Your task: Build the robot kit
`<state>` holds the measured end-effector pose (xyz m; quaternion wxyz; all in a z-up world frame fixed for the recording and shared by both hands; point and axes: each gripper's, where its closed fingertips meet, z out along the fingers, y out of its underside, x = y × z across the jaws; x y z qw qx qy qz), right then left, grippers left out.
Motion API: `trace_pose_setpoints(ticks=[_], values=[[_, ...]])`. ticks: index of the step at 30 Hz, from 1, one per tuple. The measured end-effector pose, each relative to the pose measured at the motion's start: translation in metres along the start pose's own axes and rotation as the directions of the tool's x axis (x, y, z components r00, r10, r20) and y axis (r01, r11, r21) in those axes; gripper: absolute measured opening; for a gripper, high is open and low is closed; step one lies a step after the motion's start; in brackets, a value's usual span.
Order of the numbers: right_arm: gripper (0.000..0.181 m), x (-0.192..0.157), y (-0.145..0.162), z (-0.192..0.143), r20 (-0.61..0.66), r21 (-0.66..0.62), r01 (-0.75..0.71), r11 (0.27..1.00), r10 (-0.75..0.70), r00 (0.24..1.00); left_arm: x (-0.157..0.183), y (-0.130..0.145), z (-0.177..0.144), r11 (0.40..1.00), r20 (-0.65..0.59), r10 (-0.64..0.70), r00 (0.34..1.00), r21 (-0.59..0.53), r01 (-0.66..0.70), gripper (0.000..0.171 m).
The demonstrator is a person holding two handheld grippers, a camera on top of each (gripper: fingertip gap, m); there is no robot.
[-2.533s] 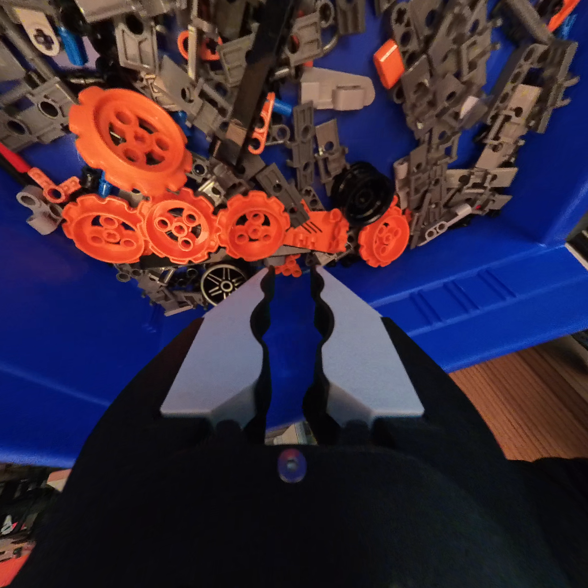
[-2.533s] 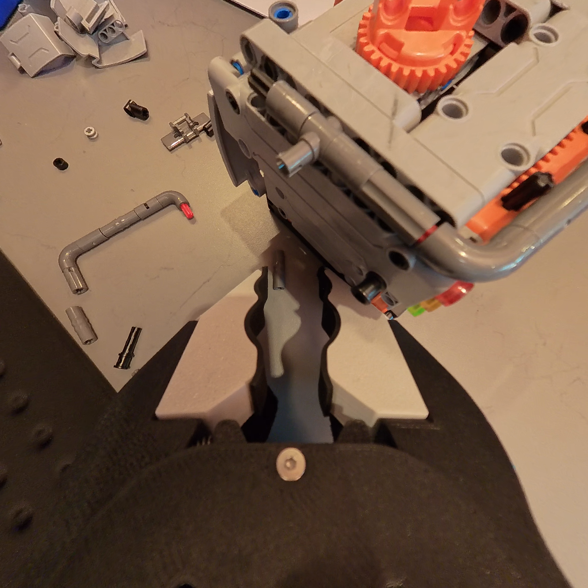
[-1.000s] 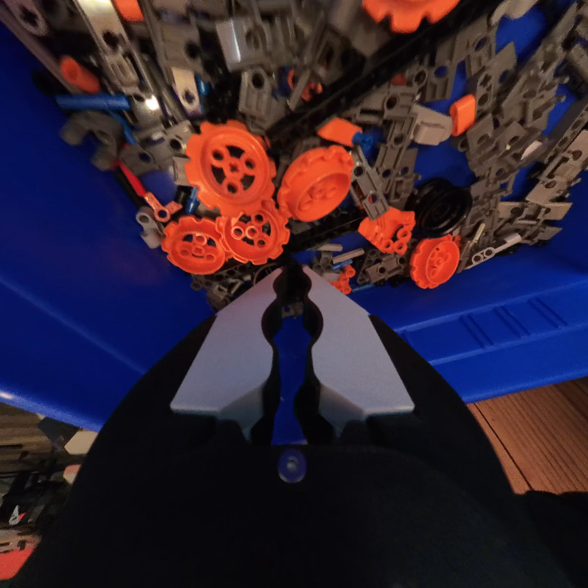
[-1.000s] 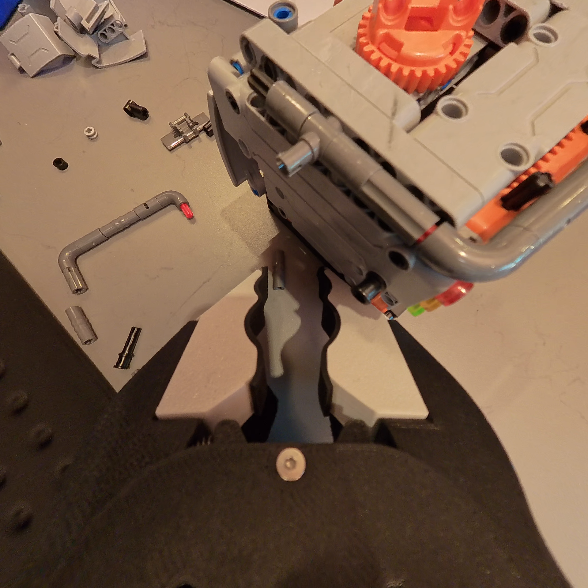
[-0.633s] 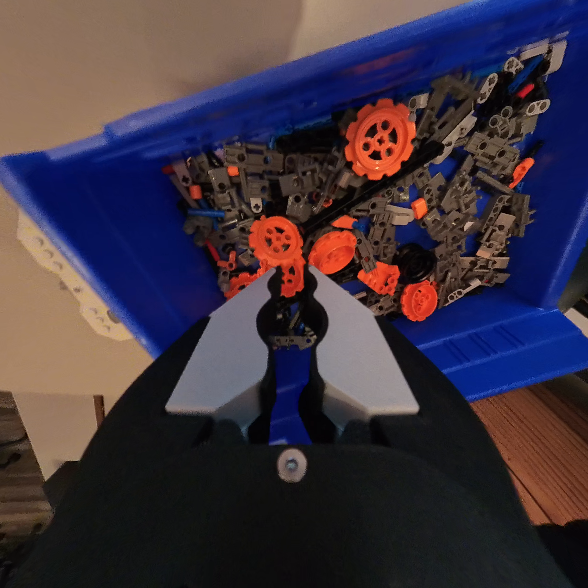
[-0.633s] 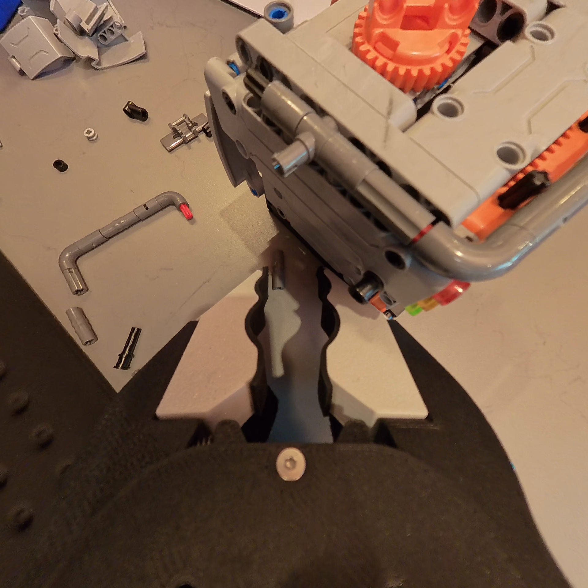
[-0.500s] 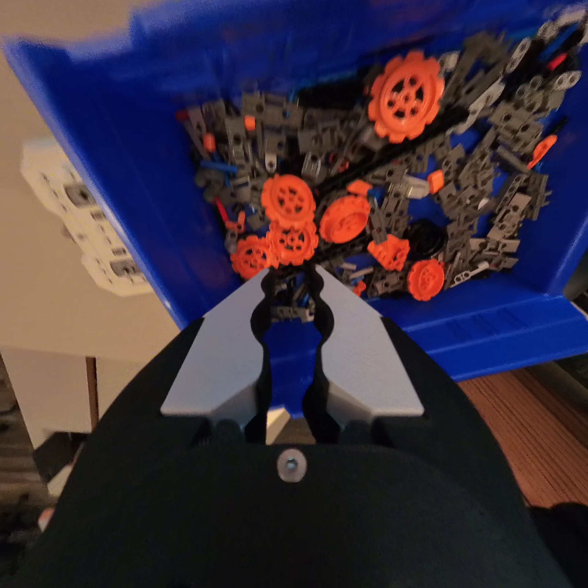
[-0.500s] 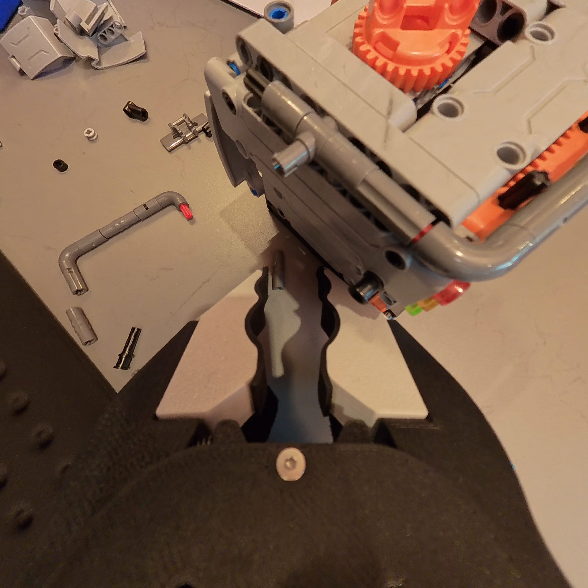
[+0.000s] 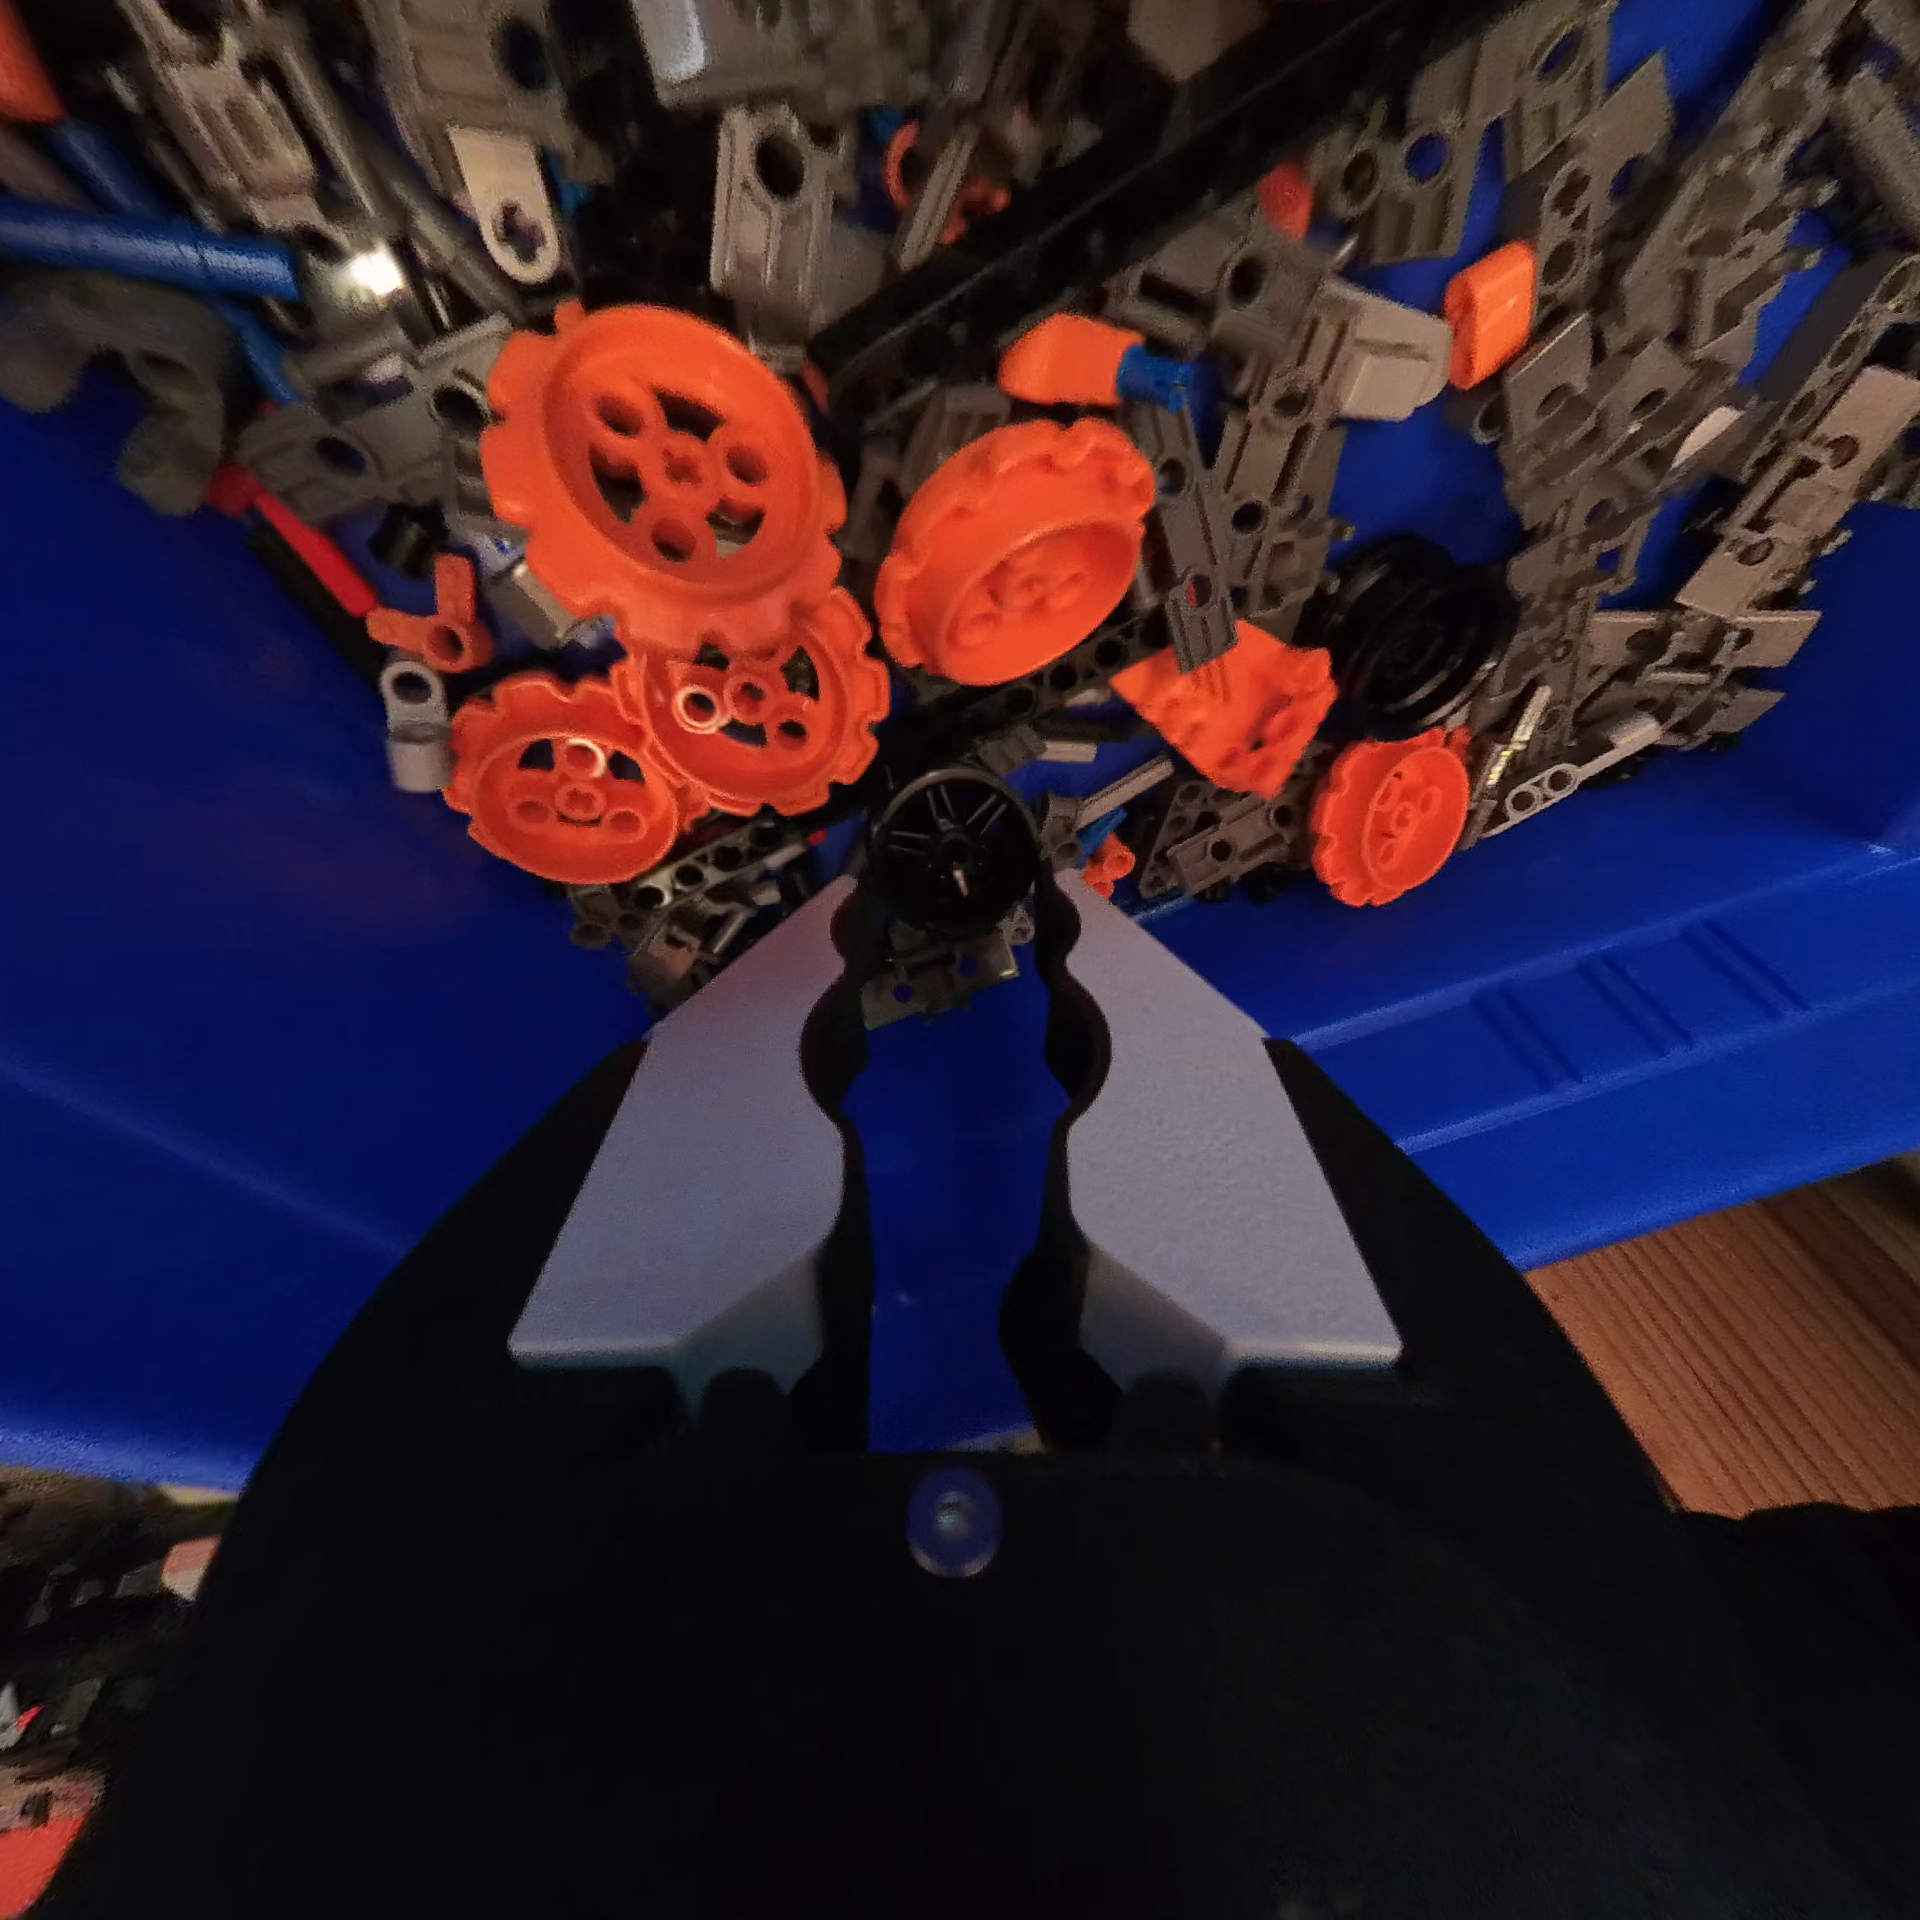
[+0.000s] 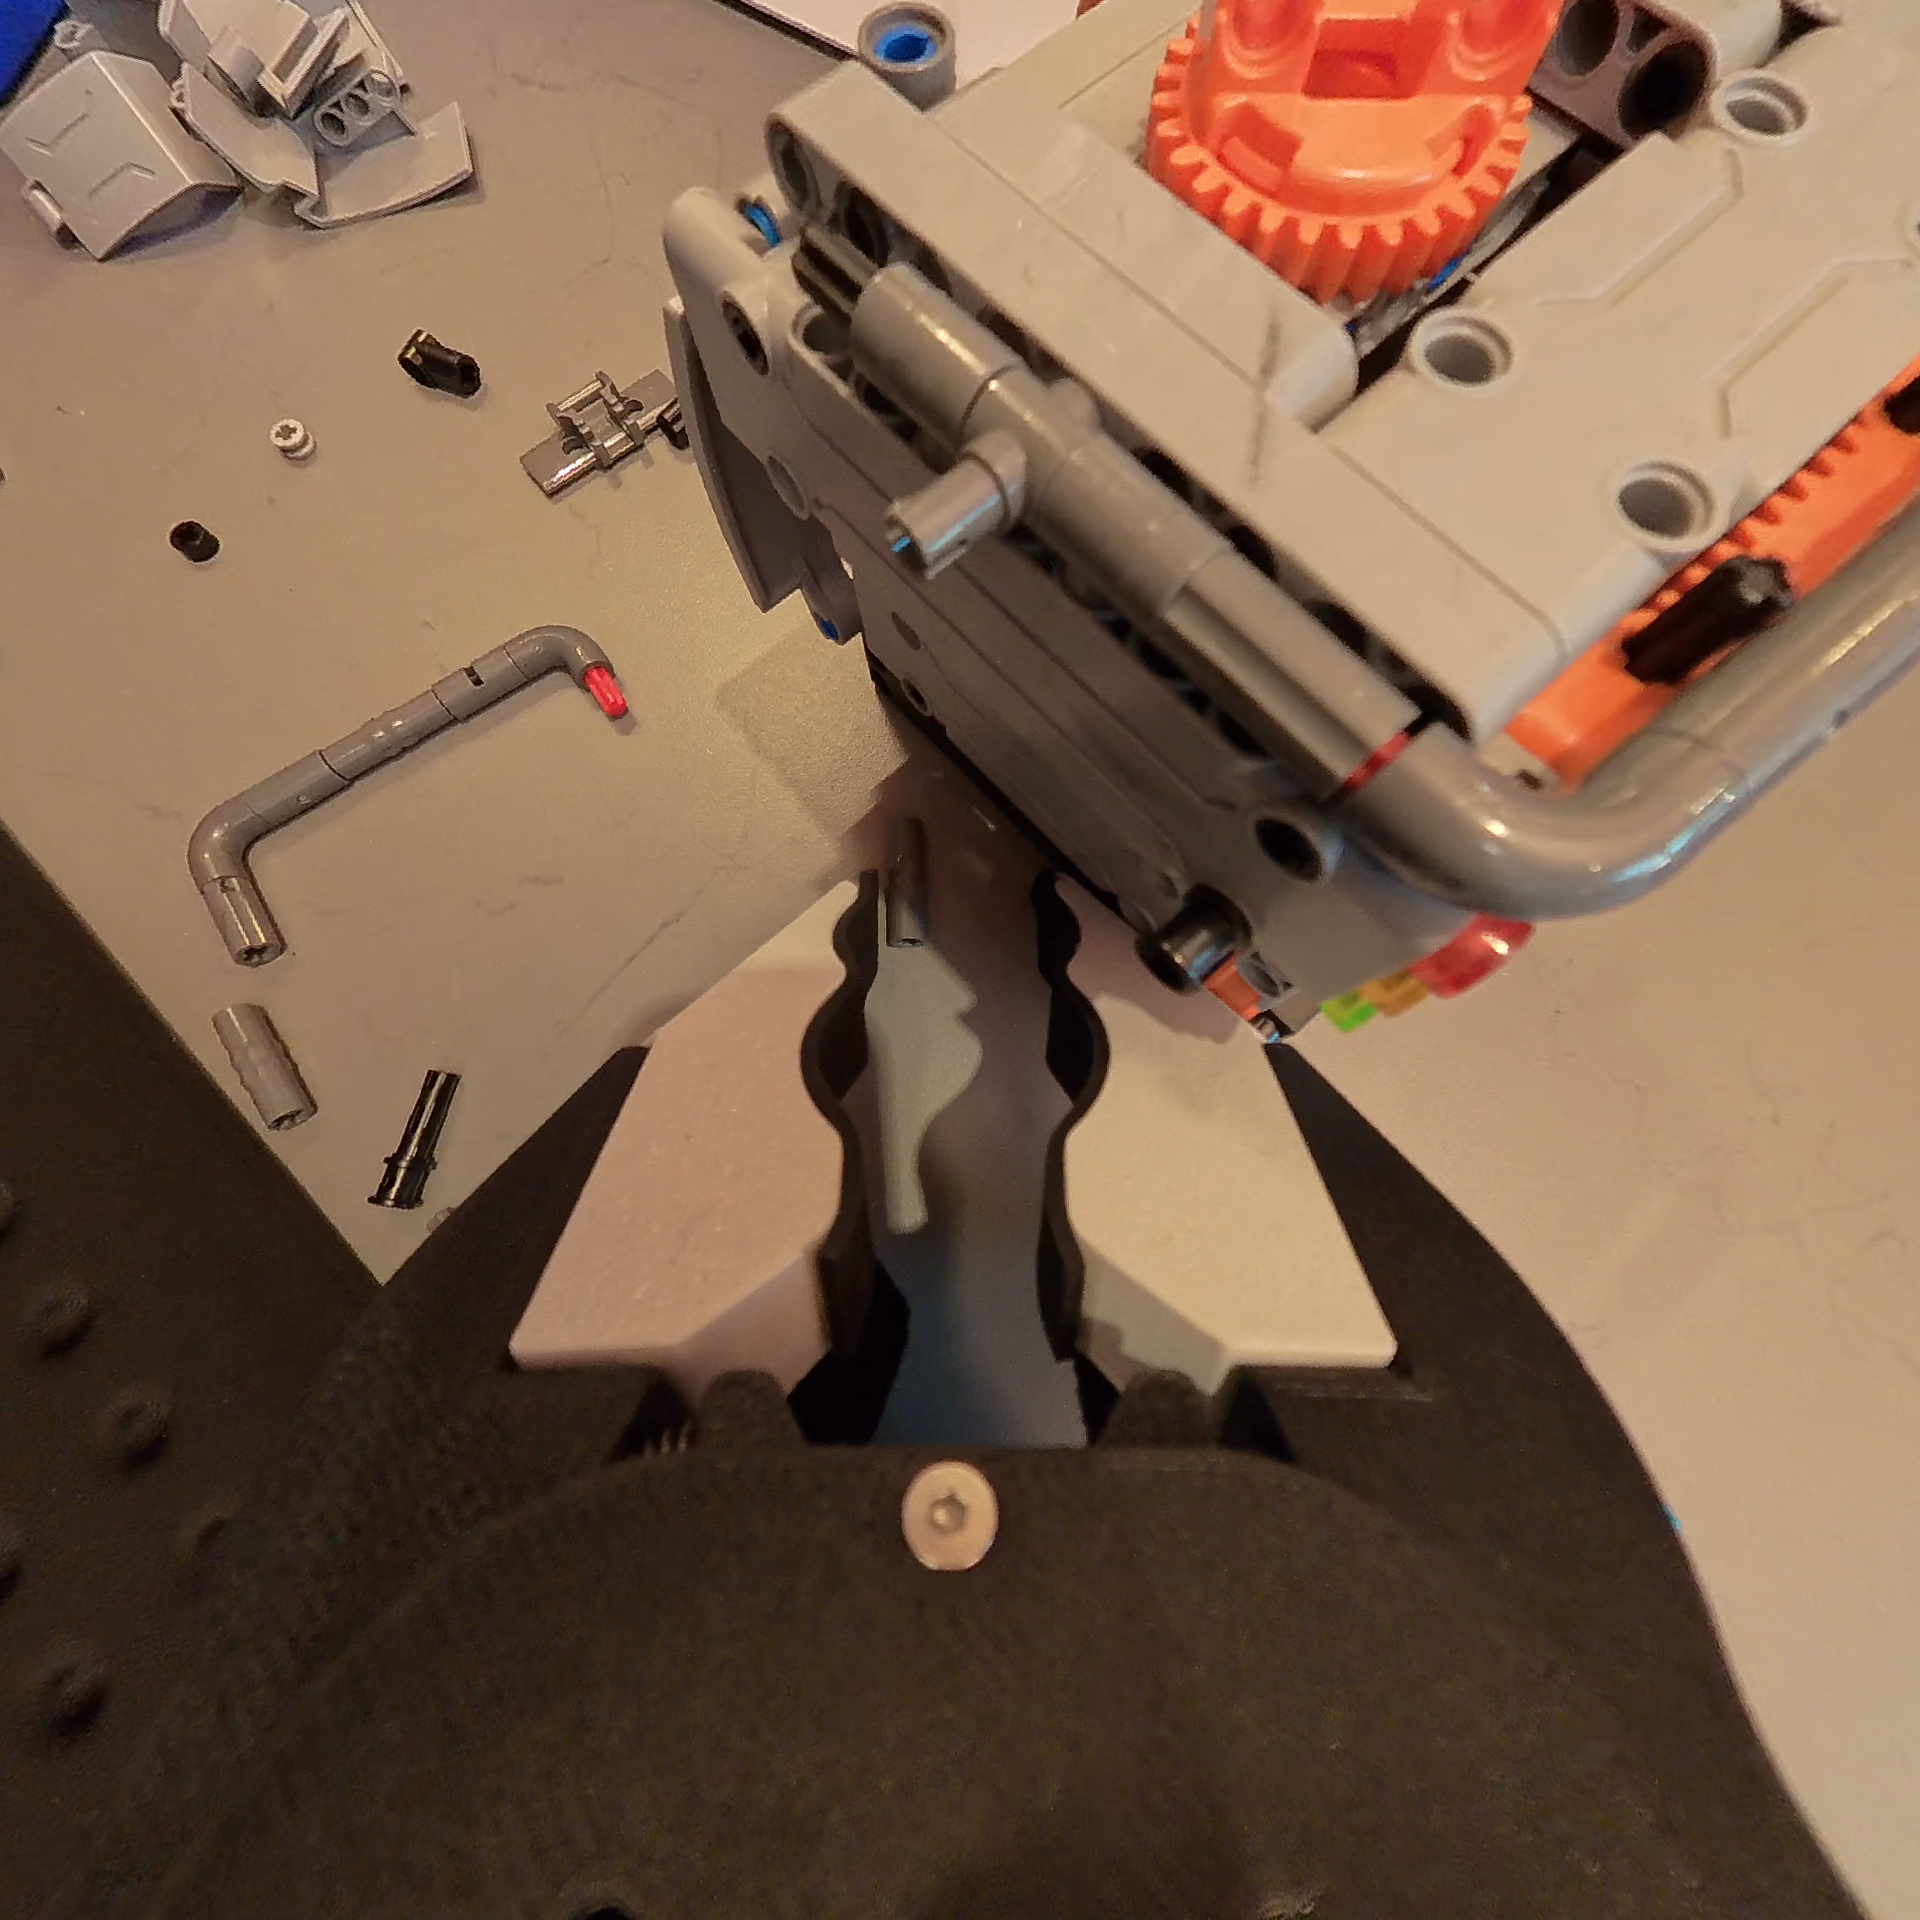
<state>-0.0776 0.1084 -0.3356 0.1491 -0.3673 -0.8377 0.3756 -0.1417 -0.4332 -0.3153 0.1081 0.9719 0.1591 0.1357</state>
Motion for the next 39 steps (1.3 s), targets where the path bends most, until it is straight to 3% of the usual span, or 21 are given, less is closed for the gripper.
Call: trace_pose_setpoints(ticks=[13, 16, 20, 22, 26, 32, 39], values=[[0.028, 0.0, 0.0, 0.0, 0.0, 0.0, 0.001, 1.0, -0.001, 1.0, -0.007, -0.062, -0.038, 0.947, -0.039, 0.023, 0.999, 0.32, -0.01, 0.028], [0.028, 0.0, 0.0, 0.0, 0.0, 0.0, 0.001, 1.0, -0.001, 1.0, -0.007, -0.064, -0.045, 0.936, -0.048, 0.015, 0.999, 0.353, 0.003, 0.029], [0.028, 0.0, 0.0, 0.0, 0.0, 0.0, 0.001, 1.0, -0.001, 1.0, -0.012, -0.058, -0.054, 0.925, -0.023, -0.017, 1.0, 0.378, 0.024, 0.044], [0.028, 0.0, 0.0, 0.0, 0.0, 0.0, 0.0, 1.0, 0.0, 1.0, -0.011, -0.05, -0.059, 0.921, -0.035, -0.039, 0.999, 0.387, 0.049, 0.042], [0.028, 0.0, 0.0, 0.0, 0.0, 0.0, 0.0, 1.0, 0.0, 1.0, -0.022, -0.02, -0.064, 0.936, 0.047, -0.1, 0.994, 0.342, 0.078, 0.034], [0.028, 0.0, 0.0, 0.0, -0.001, 0.0, 0.001, 1.0, -0.001, 1.0, -0.031, 0.025, -0.044, 0.967, 0.093, -0.181, 0.979, 0.201, 0.159, 0.037], [0.028, 0.0, 0.0, 0.0, -0.001, 0.0, 0.002, 1.0, -0.002, 1.0, -0.025, 0.024, -0.011, 0.982, 0.141, -0.17, 0.975, 0.1, 0.157, 0.045]])
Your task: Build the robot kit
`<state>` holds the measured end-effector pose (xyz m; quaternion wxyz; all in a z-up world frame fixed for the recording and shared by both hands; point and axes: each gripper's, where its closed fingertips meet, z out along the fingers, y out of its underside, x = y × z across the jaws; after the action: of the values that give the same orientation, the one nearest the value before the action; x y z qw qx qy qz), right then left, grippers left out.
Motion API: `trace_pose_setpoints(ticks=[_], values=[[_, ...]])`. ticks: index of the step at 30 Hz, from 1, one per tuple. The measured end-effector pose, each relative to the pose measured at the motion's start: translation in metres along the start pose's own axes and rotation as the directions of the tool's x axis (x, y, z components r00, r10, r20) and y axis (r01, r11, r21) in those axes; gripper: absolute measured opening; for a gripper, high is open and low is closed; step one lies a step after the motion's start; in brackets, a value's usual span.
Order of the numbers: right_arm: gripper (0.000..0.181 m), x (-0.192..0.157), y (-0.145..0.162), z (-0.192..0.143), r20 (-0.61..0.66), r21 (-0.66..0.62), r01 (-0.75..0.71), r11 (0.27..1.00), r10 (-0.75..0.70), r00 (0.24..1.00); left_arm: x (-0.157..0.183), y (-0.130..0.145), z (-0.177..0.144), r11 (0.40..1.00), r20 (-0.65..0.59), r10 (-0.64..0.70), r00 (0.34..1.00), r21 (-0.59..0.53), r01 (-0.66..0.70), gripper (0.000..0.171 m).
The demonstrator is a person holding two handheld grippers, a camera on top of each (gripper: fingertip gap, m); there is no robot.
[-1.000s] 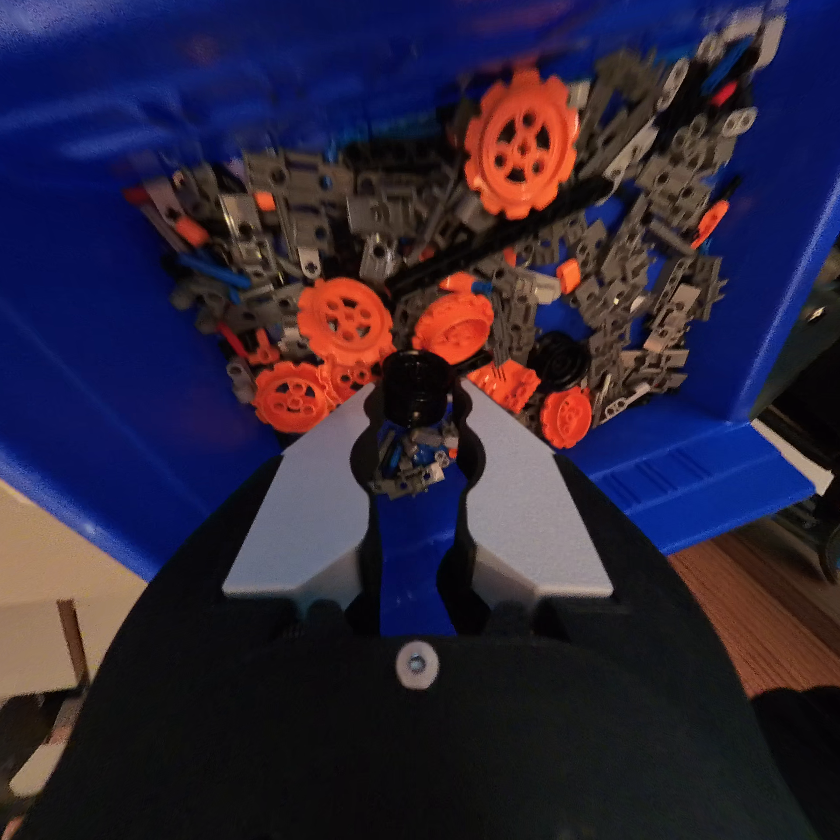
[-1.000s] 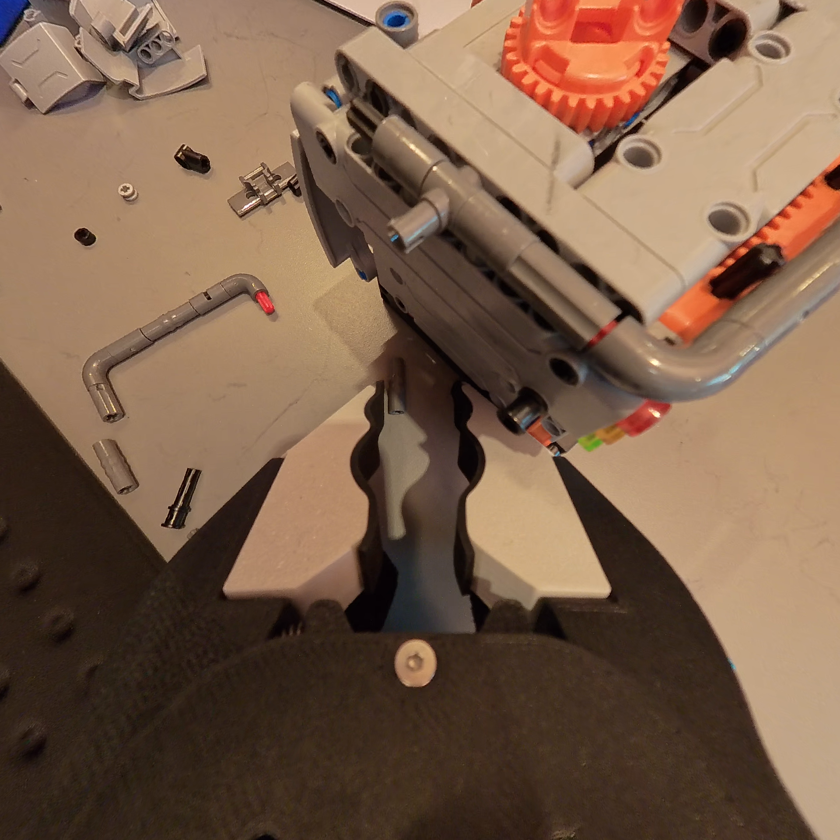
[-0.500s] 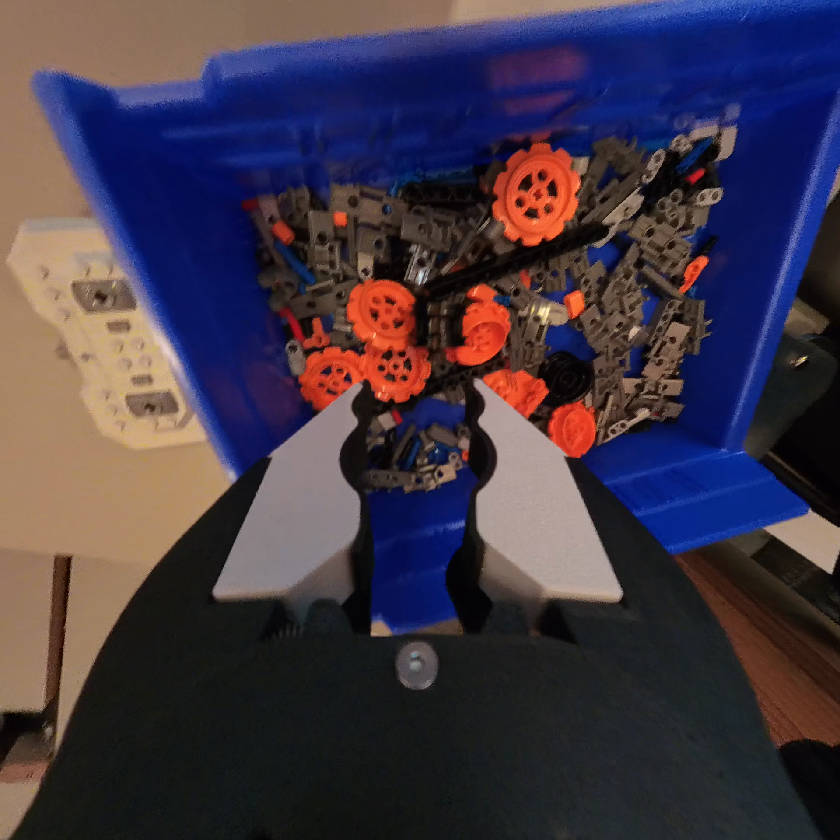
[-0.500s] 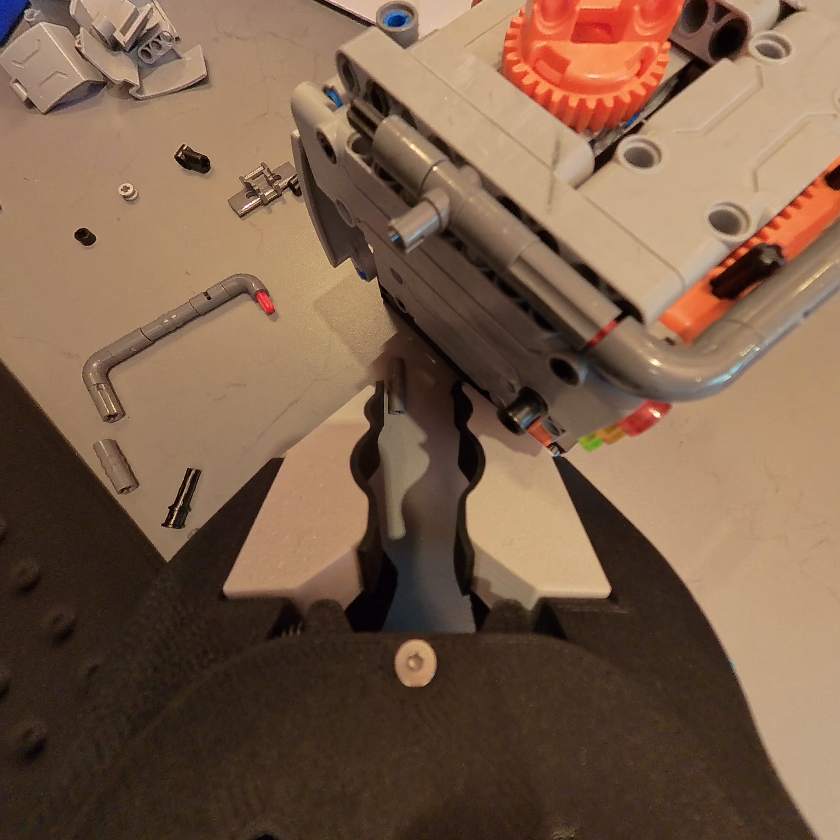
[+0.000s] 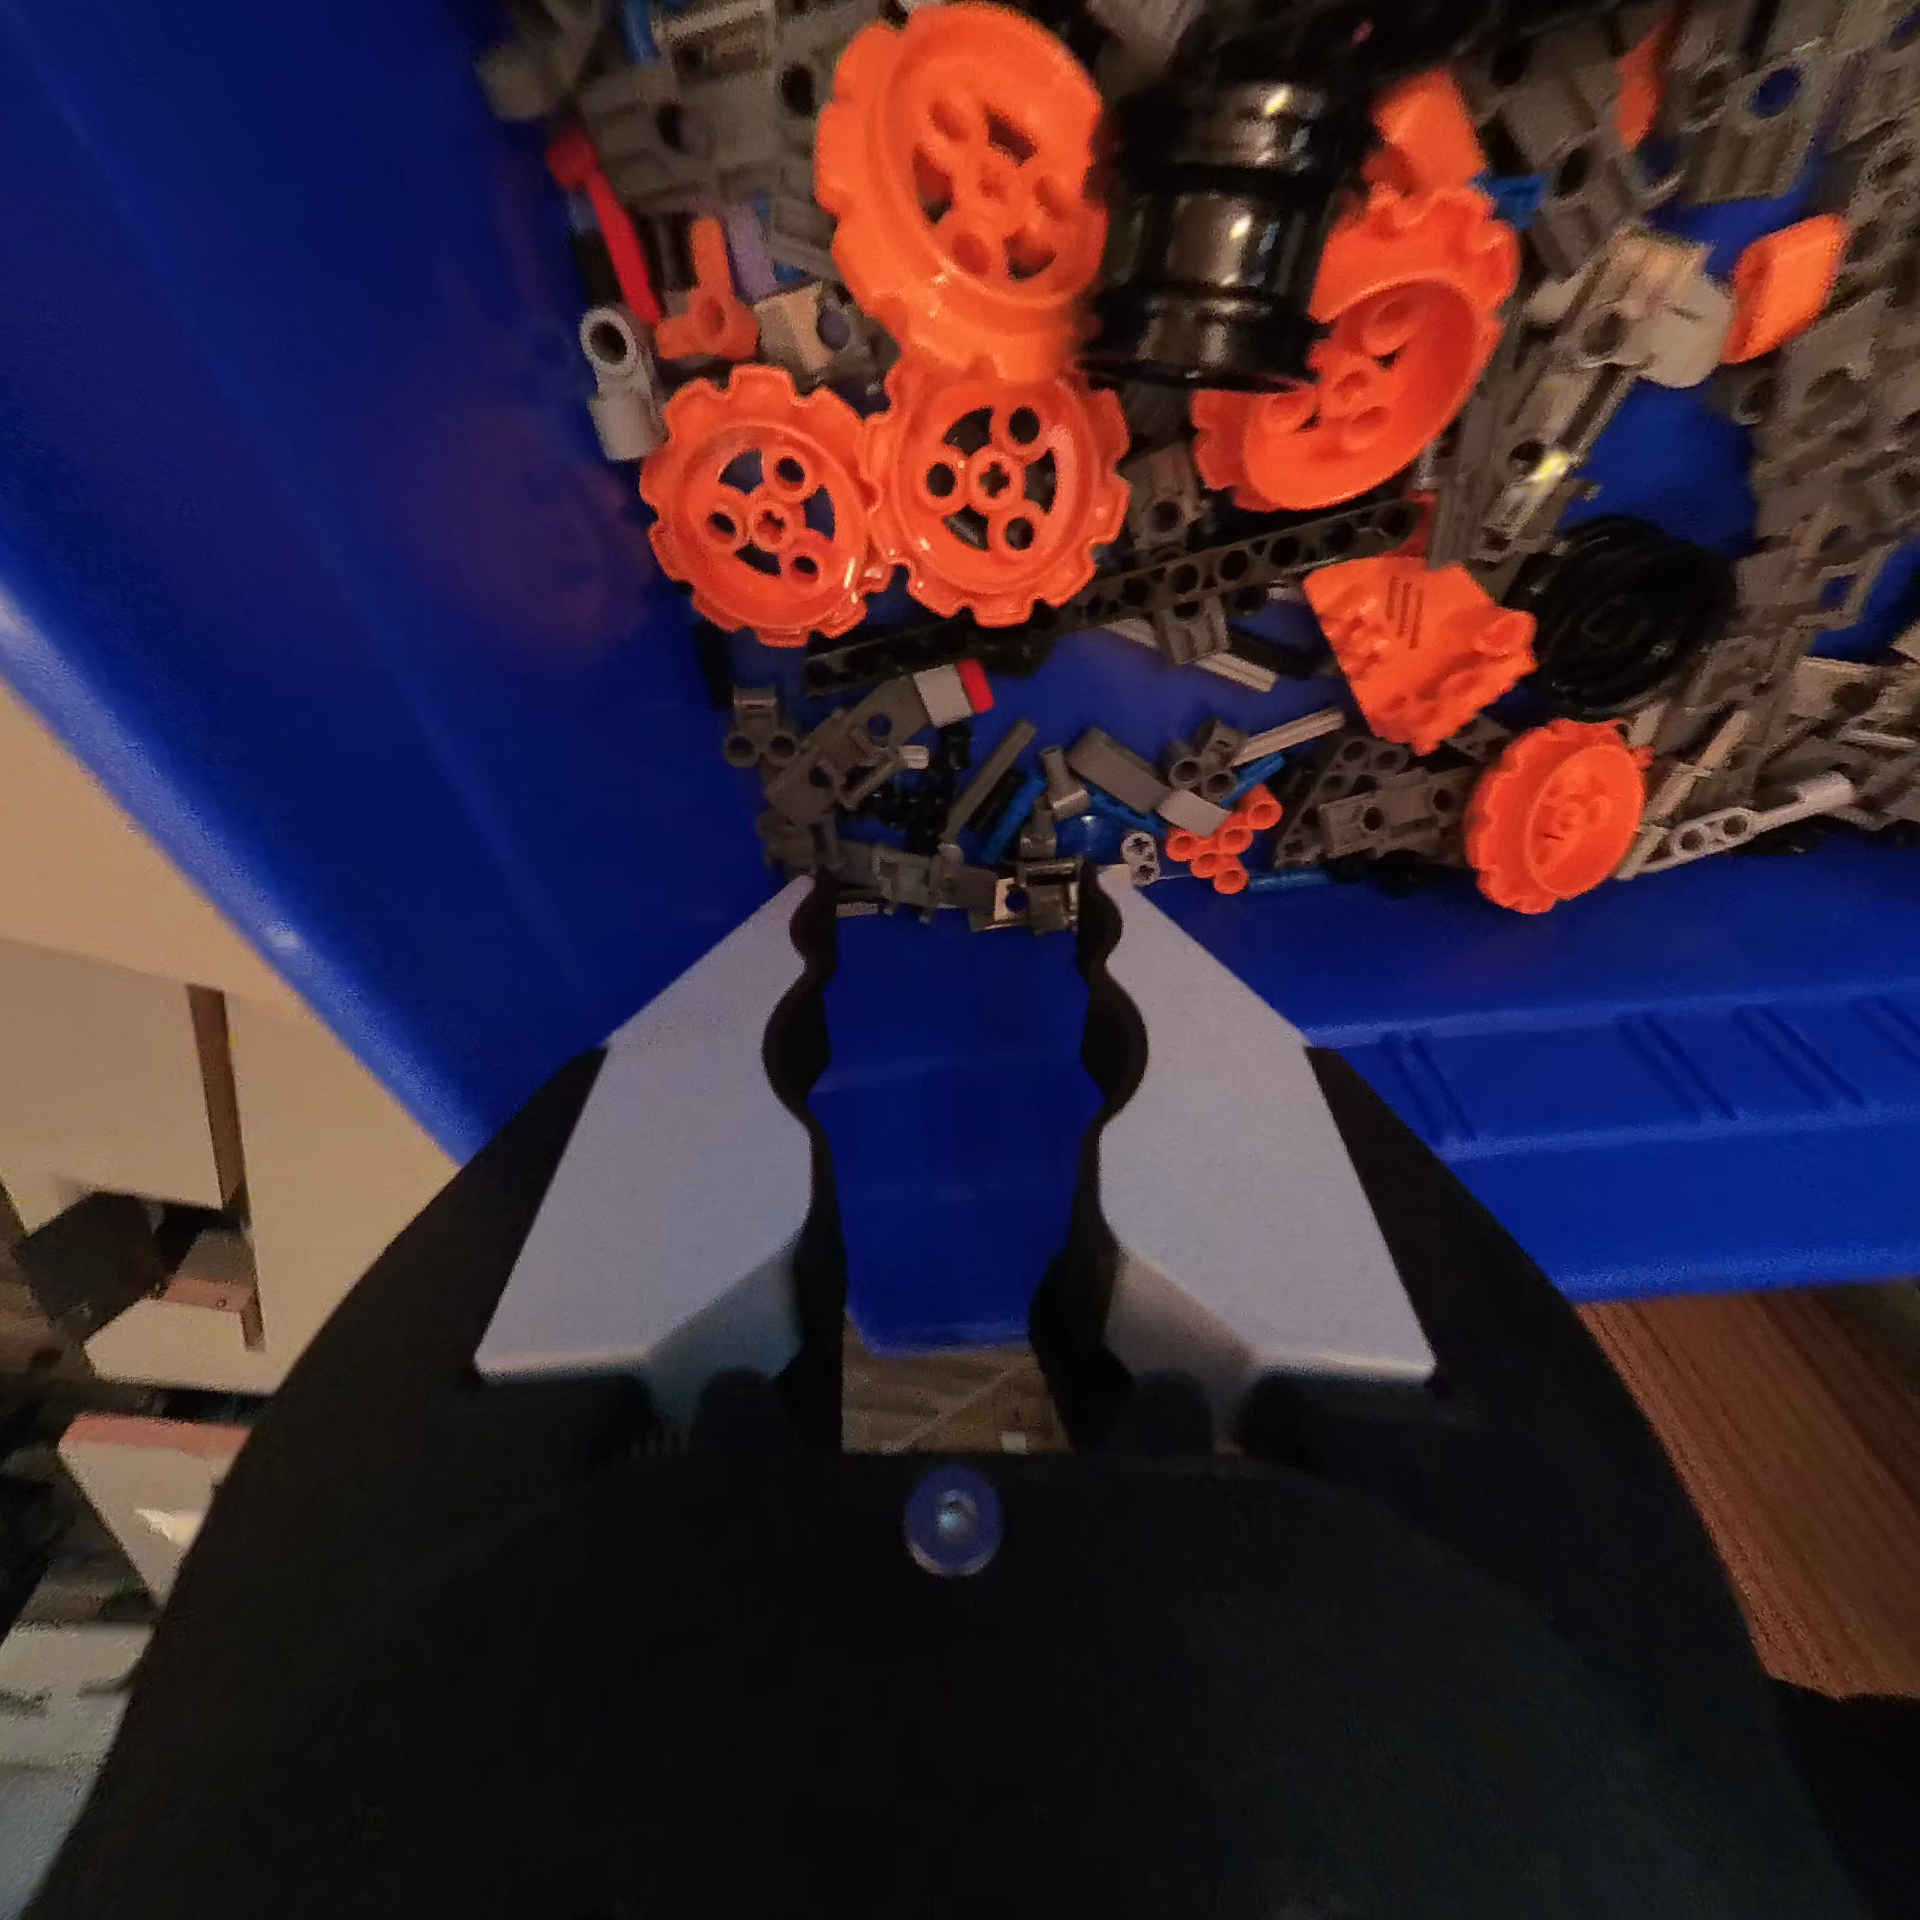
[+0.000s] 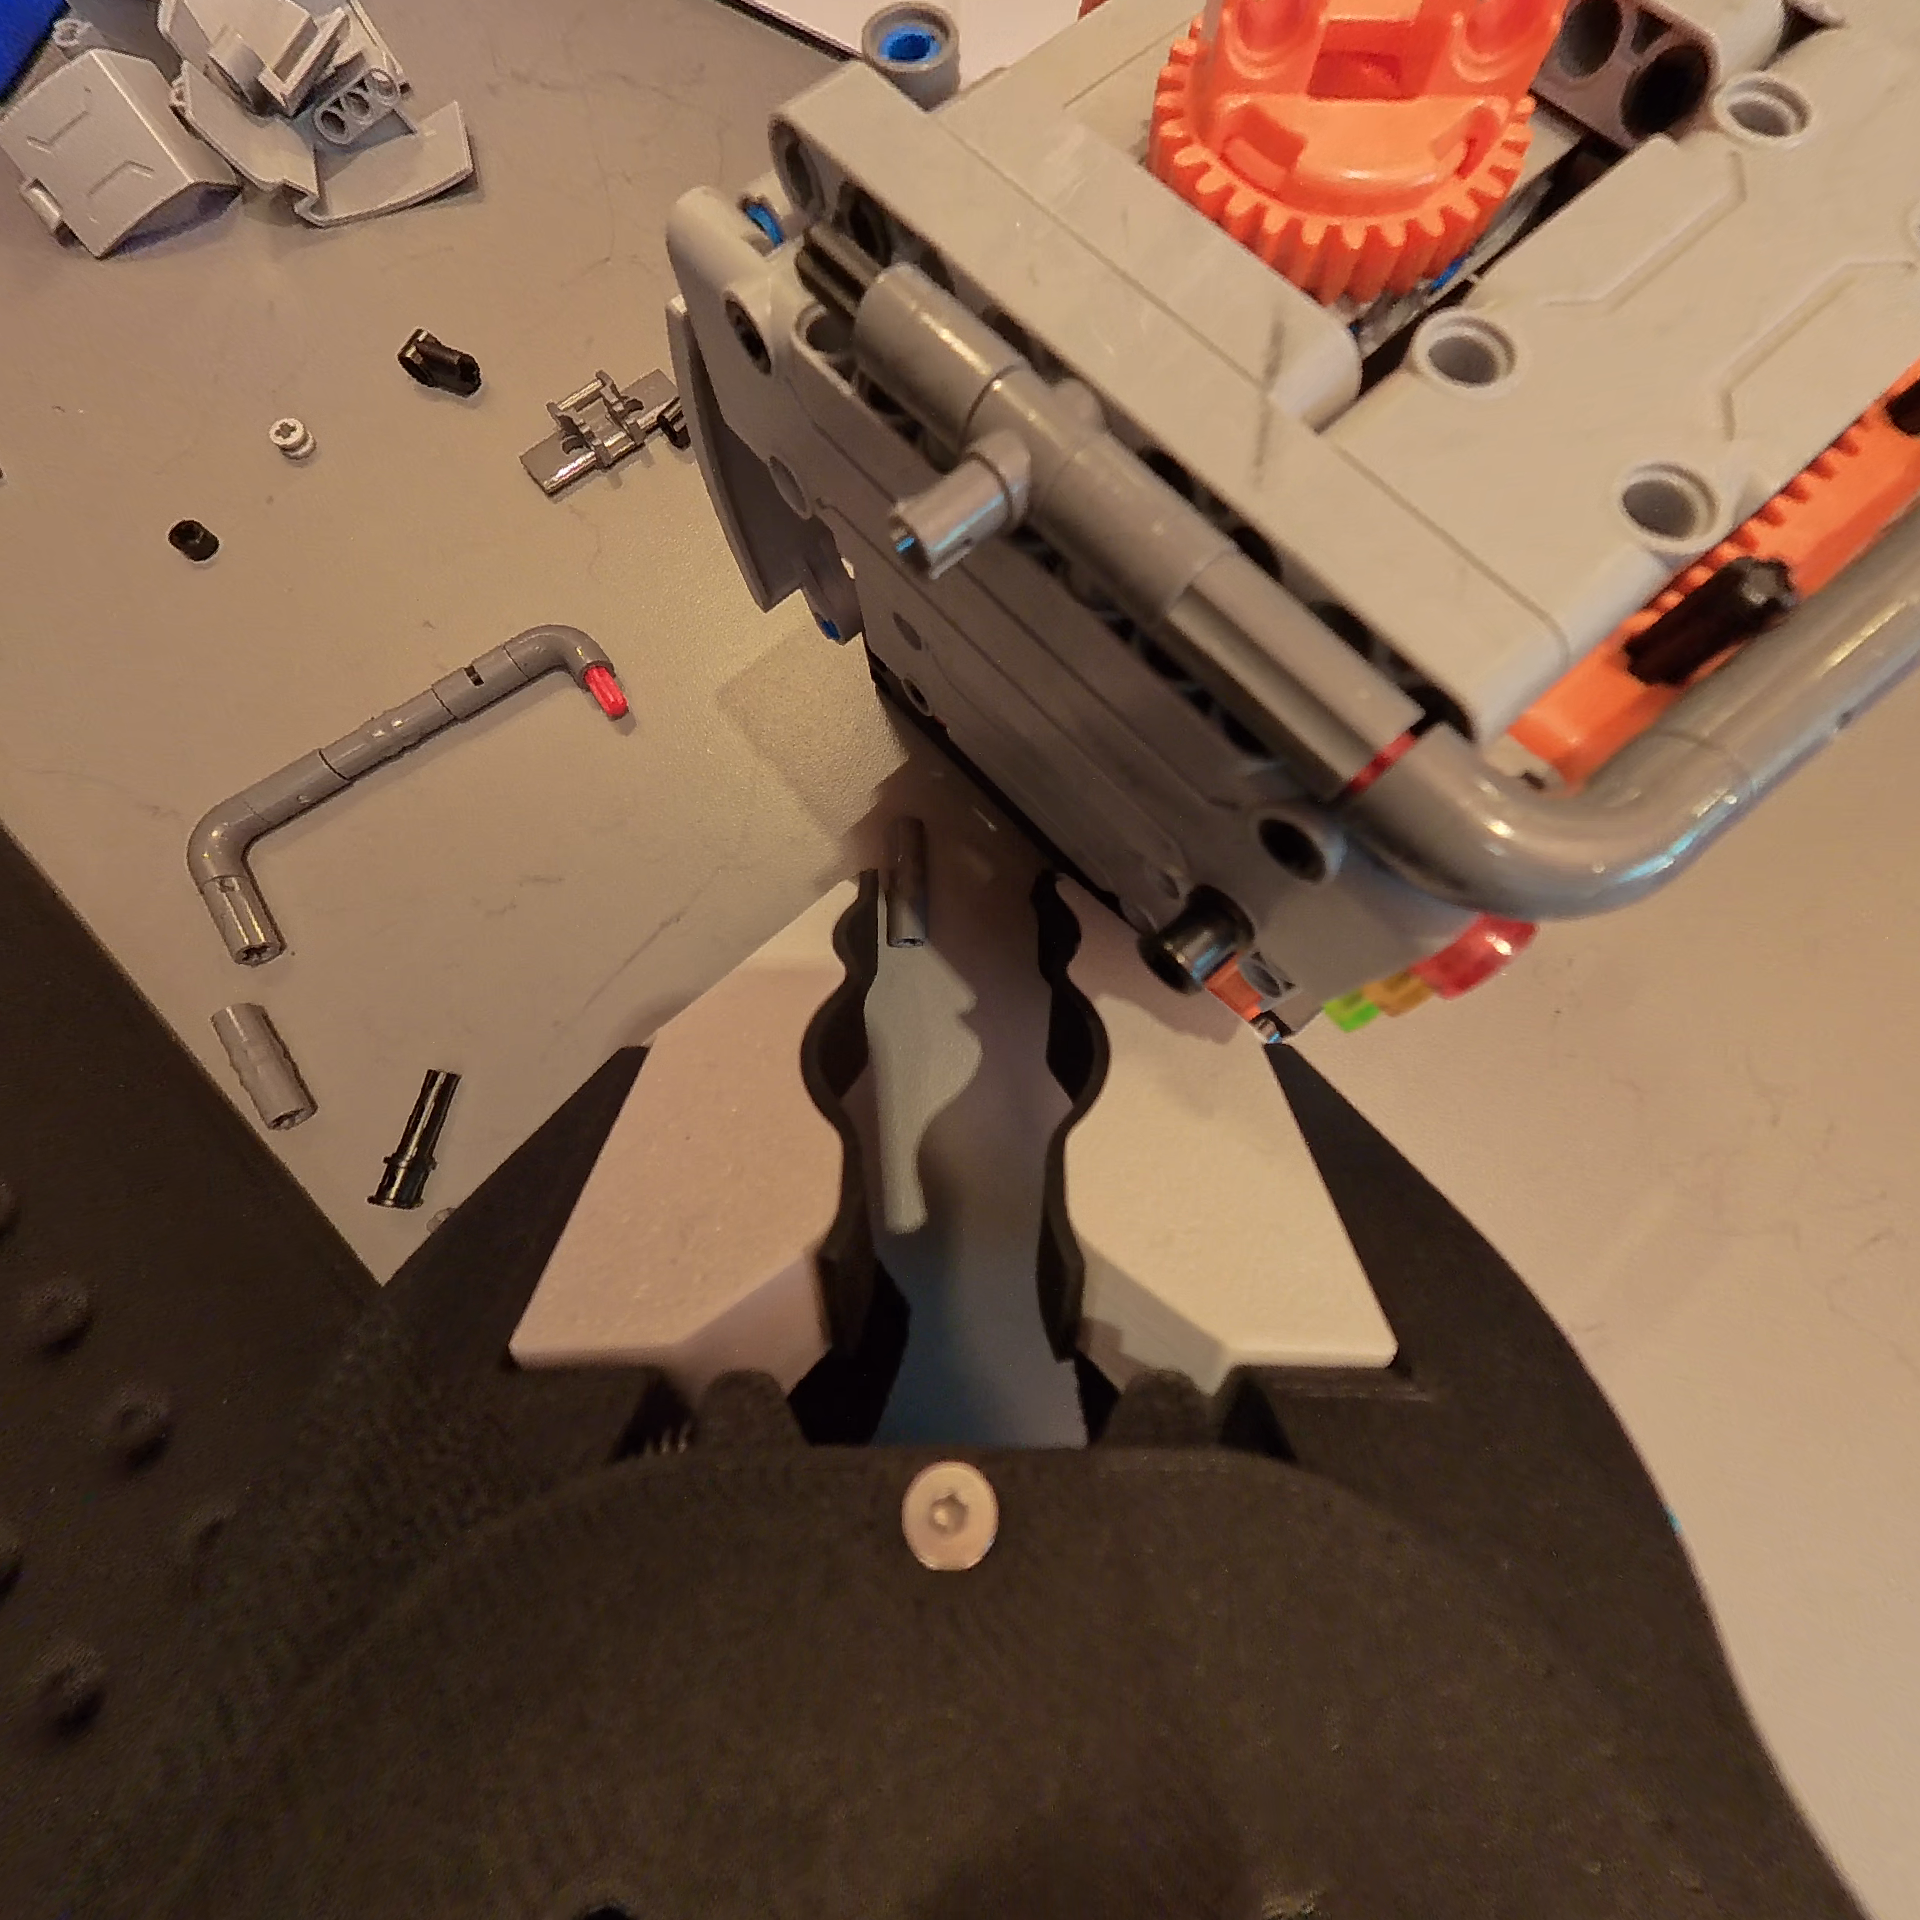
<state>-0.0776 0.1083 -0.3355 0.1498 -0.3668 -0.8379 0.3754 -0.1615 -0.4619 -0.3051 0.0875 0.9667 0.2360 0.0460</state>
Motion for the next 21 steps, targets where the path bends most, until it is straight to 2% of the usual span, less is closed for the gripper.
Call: trace_pose_setpoints(ticks=[2, 4, 6, 8, 11, 13, 16, 21], values=[[0.028, 0.0, 0.0, 0.0, 0.0, 0.0, 0.0, 1.0, 0.0, 1.0, 0.003, 0.007, 0.01, 0.997, -0.019, -0.033, 0.999, -0.068, 0.031, 0.054], [0.028, 0.0, 0.0, 0.0, 0.0, 0.0, 0.0, 1.0, 0.0, 1.0, 0.005, 0.007, 0.016, 0.995, -0.044, -0.047, 0.998, -0.092, 0.043, 0.054], [0.028, 0.0, 0.0, 0.0, 0.0, 0.0, 0.001, 1.0, -0.001, 1.0, 0.006, 0.008, 0.021, 0.992, -0.053, -0.043, 0.998, -0.118, 0.037, 0.049], [0.028, 0.0, 0.0, 0.0, -0.001, 0.0, 0.002, 1.0, -0.002, 1.0, 0.009, 0.005, 0.026, 0.993, -0.076, -0.05, 0.996, -0.114, 0.041, 0.036], [0.029, 0.0, 0.0, 0.0, -0.001, 0.0, 0.003, 1.0, -0.003, 1.0, 0.01, 0.004, 0.026, 0.992, -0.083, -0.056, 0.995, -0.114, 0.046, 0.026], [0.029, 0.0, 0.0, 0.0, -0.002, 0.0, 0.003, 1.0, -0.003, 1.0, 0.013, -0.001, 0.026, 0.997, -0.09, -0.026, 0.996, -0.08, 0.019, 0.015], [0.029, 0.0, 0.0, 0.0, -0.001, 0.0, 0.003, 1.0, -0.003, 1.0, 0.015, -0.005, 0.025, 0.998, -0.088, -0.011, 0.996, -0.058, 0.006, 0.014], [0.029, 0.0, 0.0, 0.0, -0.001, 0.0, 0.001, 1.0, -0.001, 1.0, 0.023, -0.027, 0.013, 0.998, -0.122, 0.021, 0.992, 0.056, -0.014, 0.014]])
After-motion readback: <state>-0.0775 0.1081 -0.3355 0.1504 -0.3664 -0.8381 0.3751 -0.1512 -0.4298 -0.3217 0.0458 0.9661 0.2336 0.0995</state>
